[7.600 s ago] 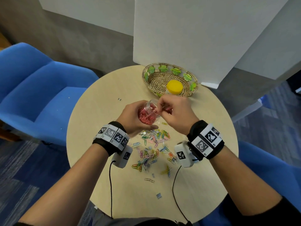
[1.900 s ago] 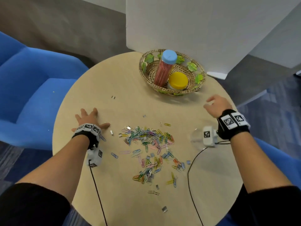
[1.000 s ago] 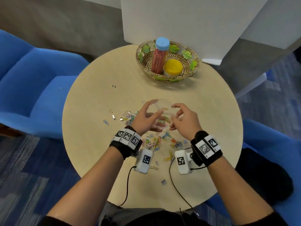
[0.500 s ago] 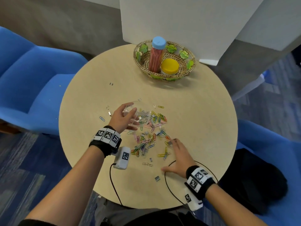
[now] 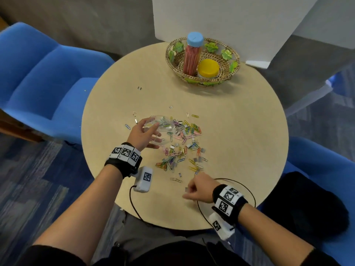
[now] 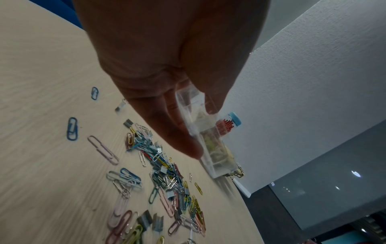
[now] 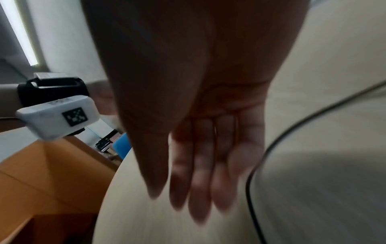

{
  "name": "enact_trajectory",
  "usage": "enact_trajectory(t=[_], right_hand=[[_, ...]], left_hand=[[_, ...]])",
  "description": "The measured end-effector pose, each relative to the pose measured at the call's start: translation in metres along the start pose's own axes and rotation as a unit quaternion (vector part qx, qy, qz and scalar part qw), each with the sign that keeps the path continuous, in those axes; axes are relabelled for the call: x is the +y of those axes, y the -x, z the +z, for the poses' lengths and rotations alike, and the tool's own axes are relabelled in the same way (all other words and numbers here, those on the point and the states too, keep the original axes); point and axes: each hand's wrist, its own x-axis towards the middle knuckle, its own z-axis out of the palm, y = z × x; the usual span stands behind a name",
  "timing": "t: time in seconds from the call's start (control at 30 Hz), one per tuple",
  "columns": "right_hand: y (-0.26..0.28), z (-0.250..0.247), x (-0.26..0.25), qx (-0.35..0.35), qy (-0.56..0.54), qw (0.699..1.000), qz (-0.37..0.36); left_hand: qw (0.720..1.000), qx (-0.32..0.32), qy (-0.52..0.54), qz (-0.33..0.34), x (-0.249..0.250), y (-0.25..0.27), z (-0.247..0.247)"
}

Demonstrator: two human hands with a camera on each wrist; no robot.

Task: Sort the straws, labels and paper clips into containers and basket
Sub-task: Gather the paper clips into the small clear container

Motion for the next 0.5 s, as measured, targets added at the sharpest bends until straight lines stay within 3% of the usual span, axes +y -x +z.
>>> enact_trajectory(t=[0.03, 0.1, 0.27, 0.4, 0.5], right_hand=[[0.000, 0.008, -0.002, -0.064, -0.002, 0.998, -0.020], [-0.010, 0.016, -0.003, -0.083, 0.007, 0.996, -0.044], [-0.041, -0.022, -0.011, 0.100, -0.001, 0.995, -0.012], [-0.034, -0.046, 0.005, 0.226, -0.038, 0.967, 0.113], [-0.024, -0.037, 0.013, 0.173, -0.101, 0.953, 0.228]], left_hand=[[1.000, 0.002, -0.003, 0.001, 0.000, 0.001, -0.001], [1.000, 0.006, -0.009, 0.002, 0.001, 0.004, -0.005], [0.999, 0.044, 0.015, -0.003, -0.003, 0.003, -0.026], [0.997, 0.050, 0.053, 0.008, -0.002, -0.002, -0.040], [0.996, 0.038, 0.076, 0.009, 0.000, -0.008, -0.045]])
